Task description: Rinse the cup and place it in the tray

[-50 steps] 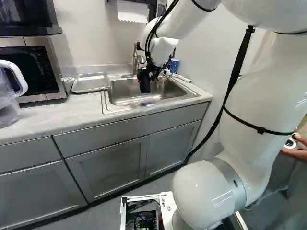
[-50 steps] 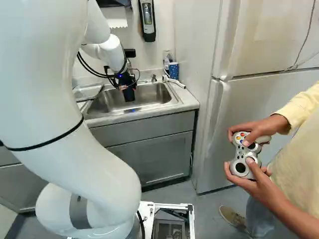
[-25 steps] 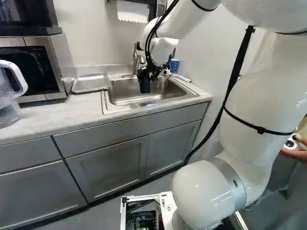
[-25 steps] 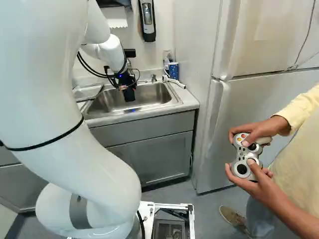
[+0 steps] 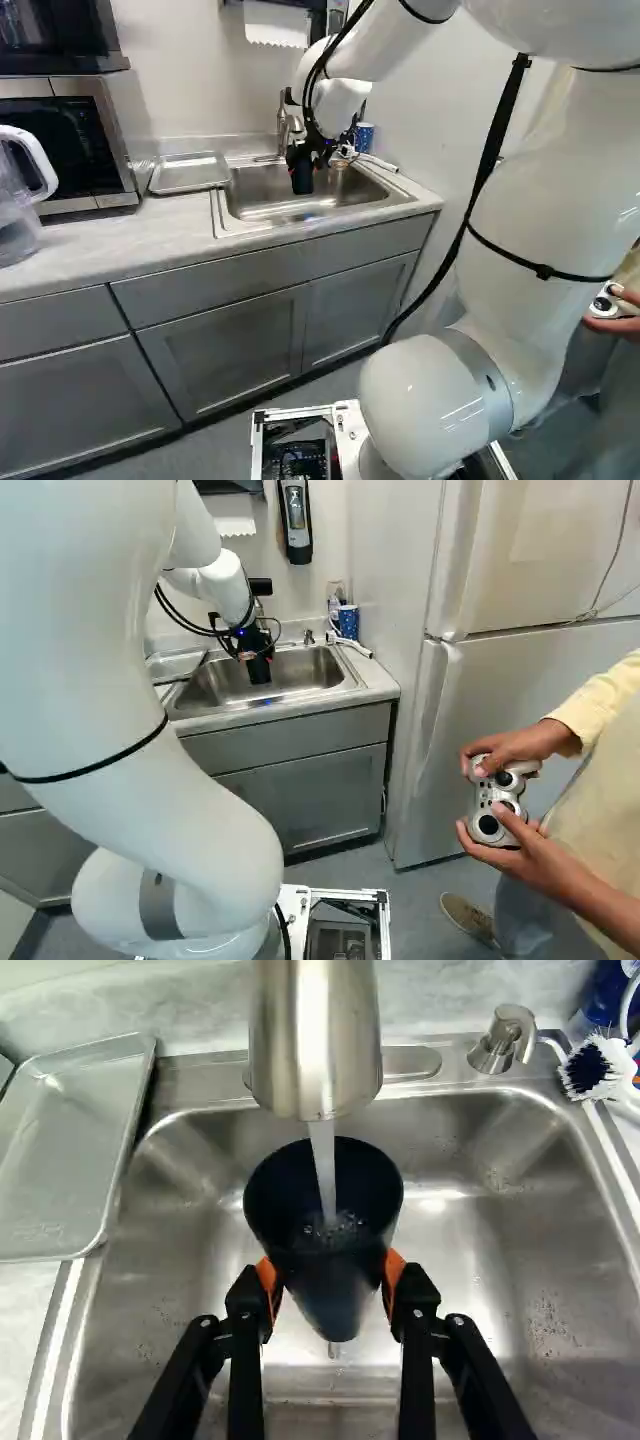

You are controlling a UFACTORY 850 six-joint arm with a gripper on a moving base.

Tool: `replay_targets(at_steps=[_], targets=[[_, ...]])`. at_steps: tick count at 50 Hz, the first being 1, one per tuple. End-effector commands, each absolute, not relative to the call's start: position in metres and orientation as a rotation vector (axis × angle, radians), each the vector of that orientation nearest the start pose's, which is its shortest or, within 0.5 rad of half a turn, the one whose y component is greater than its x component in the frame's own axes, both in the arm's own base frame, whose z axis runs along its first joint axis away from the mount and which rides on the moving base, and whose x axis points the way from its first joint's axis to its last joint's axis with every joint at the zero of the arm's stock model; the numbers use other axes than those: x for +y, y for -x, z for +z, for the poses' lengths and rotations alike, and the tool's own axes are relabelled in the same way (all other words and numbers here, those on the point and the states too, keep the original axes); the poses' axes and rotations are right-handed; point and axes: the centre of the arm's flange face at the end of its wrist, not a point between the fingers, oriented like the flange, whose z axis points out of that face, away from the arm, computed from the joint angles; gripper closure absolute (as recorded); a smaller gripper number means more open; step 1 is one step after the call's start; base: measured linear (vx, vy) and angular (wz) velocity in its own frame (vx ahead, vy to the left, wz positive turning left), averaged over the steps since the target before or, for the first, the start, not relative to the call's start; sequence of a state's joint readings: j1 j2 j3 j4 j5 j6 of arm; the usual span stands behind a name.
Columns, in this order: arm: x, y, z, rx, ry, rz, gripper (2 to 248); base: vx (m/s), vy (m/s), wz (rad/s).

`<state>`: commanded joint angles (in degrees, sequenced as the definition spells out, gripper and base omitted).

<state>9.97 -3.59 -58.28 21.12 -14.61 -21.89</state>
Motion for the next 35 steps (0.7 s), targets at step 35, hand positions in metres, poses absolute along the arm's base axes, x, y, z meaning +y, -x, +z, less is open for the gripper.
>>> replay_targets(at_steps=[35], targets=[[0.0976,-0.5083,0.5618,-0.326,2.799,-1.042,130,0.0,0.0,0.0]])
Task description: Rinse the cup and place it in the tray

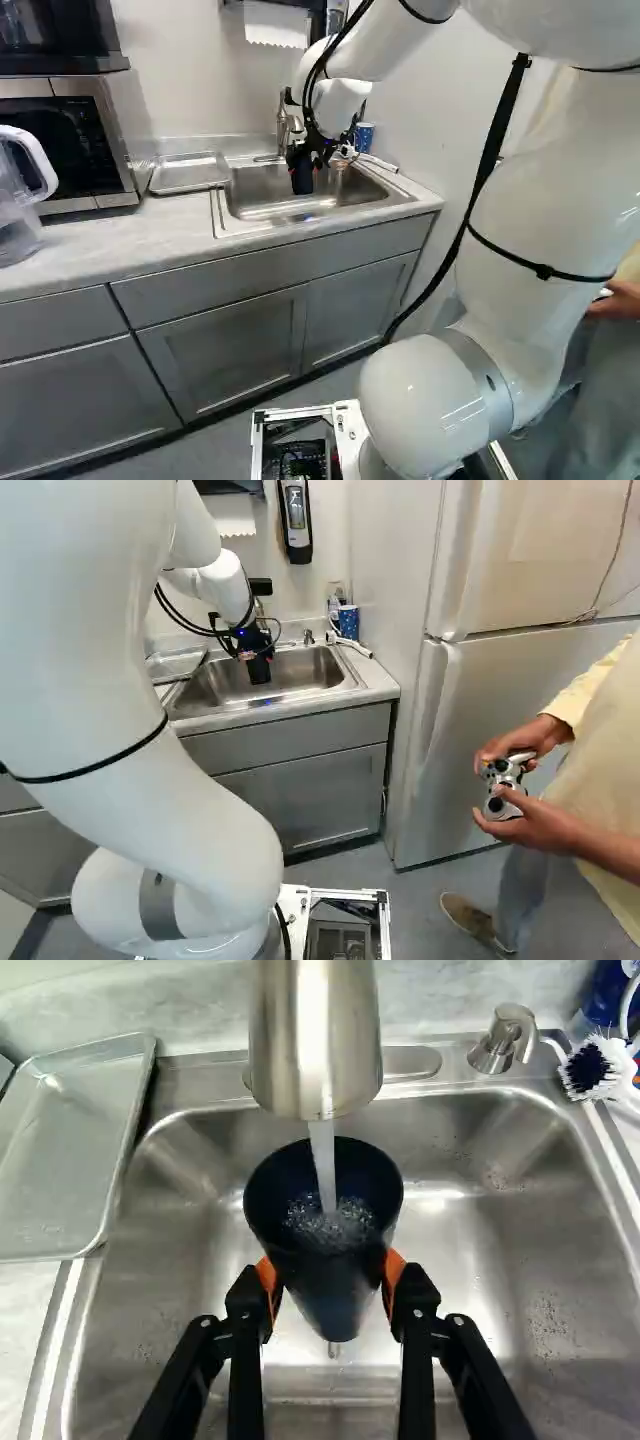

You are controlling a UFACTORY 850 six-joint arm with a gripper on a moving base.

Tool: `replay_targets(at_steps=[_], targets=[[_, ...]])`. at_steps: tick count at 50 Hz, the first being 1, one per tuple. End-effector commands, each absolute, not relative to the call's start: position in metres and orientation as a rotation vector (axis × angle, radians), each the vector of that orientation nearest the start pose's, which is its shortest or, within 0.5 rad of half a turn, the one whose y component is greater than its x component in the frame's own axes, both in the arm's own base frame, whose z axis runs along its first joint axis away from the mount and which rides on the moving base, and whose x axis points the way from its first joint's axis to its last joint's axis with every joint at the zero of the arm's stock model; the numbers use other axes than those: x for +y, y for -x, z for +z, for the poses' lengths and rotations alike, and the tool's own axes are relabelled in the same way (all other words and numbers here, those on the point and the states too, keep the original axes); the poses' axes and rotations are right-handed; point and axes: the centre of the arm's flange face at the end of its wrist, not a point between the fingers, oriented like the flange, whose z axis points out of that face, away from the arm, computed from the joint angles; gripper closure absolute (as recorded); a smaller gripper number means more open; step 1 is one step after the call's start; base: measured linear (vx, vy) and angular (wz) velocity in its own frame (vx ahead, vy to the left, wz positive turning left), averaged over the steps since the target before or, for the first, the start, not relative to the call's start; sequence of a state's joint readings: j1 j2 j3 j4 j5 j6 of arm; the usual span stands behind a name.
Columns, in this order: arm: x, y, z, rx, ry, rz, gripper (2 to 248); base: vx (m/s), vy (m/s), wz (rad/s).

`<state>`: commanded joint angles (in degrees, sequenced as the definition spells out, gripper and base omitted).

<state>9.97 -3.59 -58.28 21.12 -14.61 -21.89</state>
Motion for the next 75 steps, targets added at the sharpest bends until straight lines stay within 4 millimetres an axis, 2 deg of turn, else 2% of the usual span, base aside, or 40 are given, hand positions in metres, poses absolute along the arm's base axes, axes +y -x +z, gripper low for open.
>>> replay_targets(at_steps=[75], targets=[[0.0976,-0.5083,0.5618,-0.326,2.799,-1.042,130,0.0,0.0,0.0]])
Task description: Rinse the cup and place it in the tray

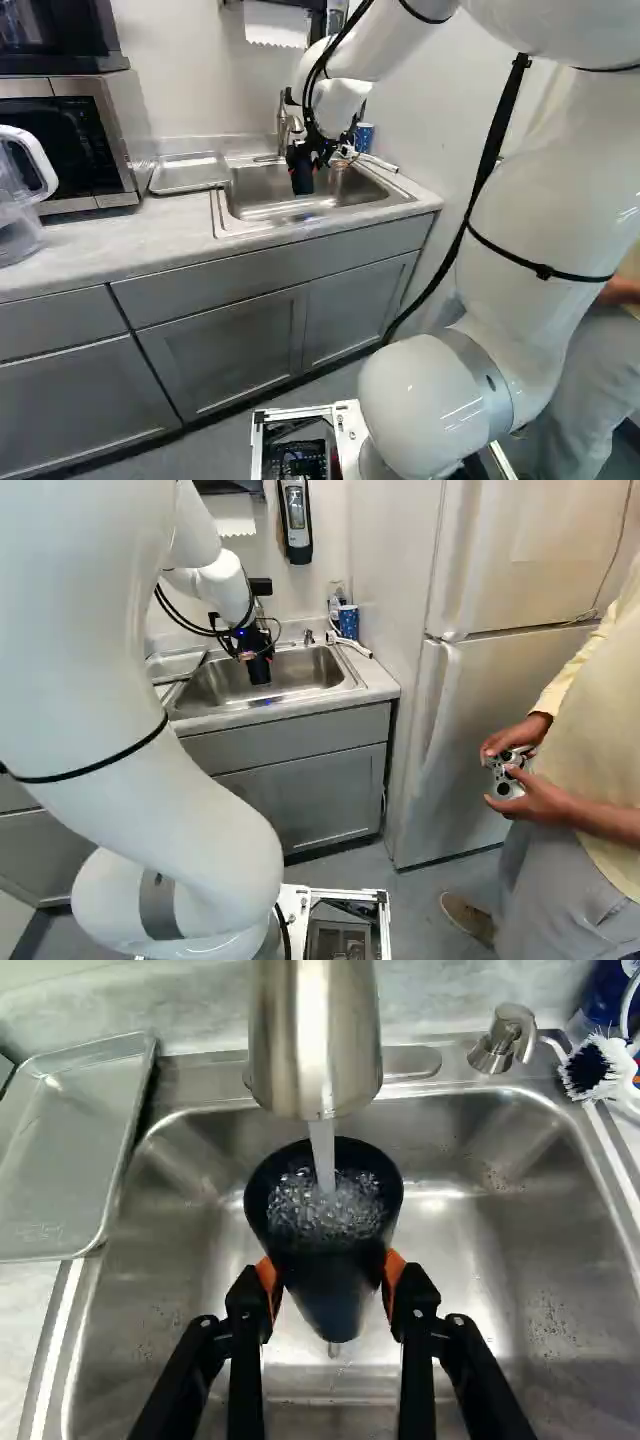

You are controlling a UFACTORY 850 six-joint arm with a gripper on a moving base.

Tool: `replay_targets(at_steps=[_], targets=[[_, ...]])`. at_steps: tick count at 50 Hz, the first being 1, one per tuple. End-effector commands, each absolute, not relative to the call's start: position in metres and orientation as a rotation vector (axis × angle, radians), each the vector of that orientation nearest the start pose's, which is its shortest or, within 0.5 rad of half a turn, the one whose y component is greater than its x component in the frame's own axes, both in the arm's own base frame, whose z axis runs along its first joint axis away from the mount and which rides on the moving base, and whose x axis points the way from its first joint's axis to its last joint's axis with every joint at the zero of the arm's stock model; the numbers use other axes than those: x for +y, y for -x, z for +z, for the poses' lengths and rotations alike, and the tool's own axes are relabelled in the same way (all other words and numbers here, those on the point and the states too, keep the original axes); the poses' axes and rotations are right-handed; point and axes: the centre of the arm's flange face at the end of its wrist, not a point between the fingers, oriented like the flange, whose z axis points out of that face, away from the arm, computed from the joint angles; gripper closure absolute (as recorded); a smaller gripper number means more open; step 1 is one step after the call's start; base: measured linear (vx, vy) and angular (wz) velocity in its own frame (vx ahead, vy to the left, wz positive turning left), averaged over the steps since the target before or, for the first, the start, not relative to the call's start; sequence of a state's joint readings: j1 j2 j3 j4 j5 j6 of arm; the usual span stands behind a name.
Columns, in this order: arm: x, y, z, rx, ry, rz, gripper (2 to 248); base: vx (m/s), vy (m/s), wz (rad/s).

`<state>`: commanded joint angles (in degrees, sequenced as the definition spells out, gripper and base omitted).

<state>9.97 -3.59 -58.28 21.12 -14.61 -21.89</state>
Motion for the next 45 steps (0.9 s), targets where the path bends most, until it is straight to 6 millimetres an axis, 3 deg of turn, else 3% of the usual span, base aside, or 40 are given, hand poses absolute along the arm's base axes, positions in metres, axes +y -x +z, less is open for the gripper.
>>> replay_targets(at_steps=[14,45], targets=[[0.101,-0.508,0.562,-0.335,2.796,-1.04,130,0.0,0.0,0.0],[0.15,-0.486,0.568,-0.473,2.74,-1.032,130,0.0,0.0,0.0]])
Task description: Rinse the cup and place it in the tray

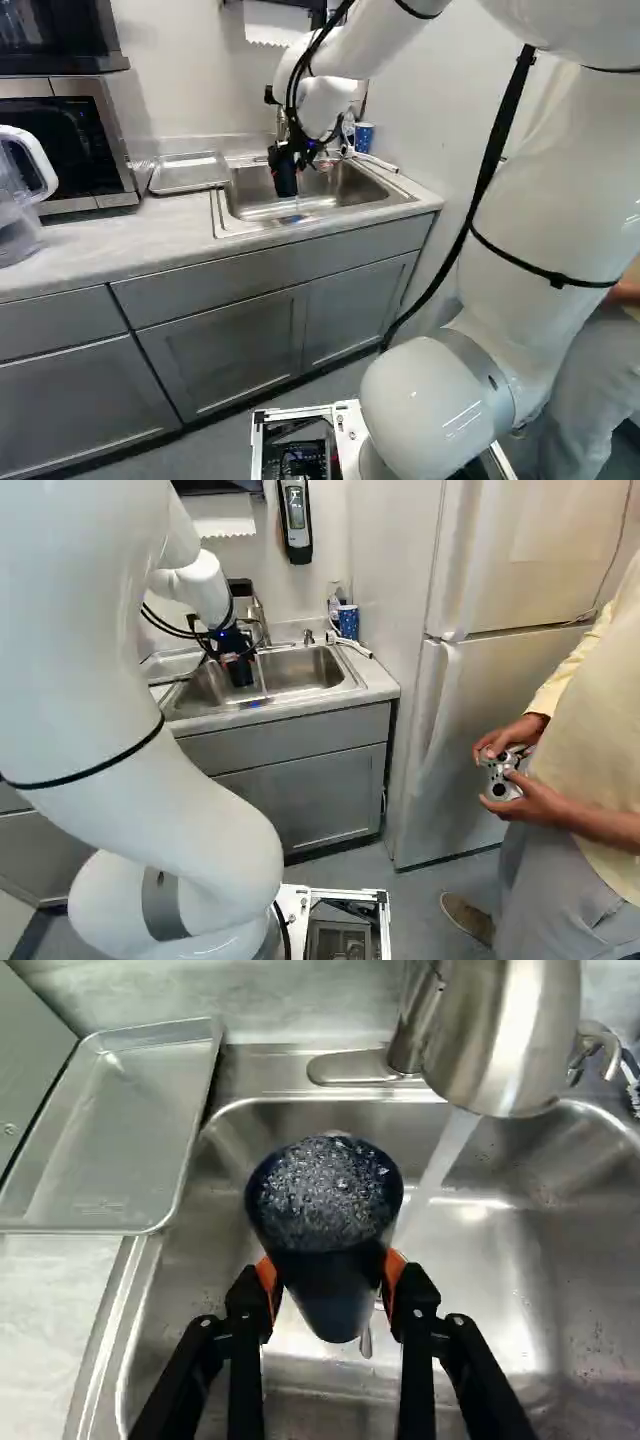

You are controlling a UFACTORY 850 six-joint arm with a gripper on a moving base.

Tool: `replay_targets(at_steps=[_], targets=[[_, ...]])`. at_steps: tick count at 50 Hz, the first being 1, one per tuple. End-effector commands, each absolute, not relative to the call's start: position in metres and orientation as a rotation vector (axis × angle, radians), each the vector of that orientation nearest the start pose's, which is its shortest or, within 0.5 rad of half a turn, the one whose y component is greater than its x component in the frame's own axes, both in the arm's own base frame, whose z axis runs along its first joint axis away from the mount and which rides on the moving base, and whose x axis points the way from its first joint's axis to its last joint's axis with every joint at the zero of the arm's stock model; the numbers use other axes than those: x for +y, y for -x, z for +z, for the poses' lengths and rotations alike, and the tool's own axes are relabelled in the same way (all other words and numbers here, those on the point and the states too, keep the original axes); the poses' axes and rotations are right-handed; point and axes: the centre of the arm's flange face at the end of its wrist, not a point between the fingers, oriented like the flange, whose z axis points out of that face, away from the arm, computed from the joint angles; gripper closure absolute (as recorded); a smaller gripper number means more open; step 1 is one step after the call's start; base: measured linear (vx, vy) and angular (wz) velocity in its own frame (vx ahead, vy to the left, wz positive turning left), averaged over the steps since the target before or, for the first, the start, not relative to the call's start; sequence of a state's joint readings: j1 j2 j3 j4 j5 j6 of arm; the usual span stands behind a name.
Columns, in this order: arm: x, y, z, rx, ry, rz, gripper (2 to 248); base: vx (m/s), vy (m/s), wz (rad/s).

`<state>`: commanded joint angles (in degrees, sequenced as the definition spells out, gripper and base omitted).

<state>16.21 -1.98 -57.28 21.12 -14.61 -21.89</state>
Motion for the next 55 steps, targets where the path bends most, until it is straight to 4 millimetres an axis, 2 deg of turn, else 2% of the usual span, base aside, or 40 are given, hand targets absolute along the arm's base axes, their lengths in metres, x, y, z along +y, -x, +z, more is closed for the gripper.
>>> replay_targets(at_steps=[14,55], targets=[[0.17,-0.471,0.584,-0.533,2.695,-1.063,130,0.0,0.0,0.0],[0.172,-0.461,0.638,-0.517,2.584,-1.307,130,0.0,0.0,0.0]])
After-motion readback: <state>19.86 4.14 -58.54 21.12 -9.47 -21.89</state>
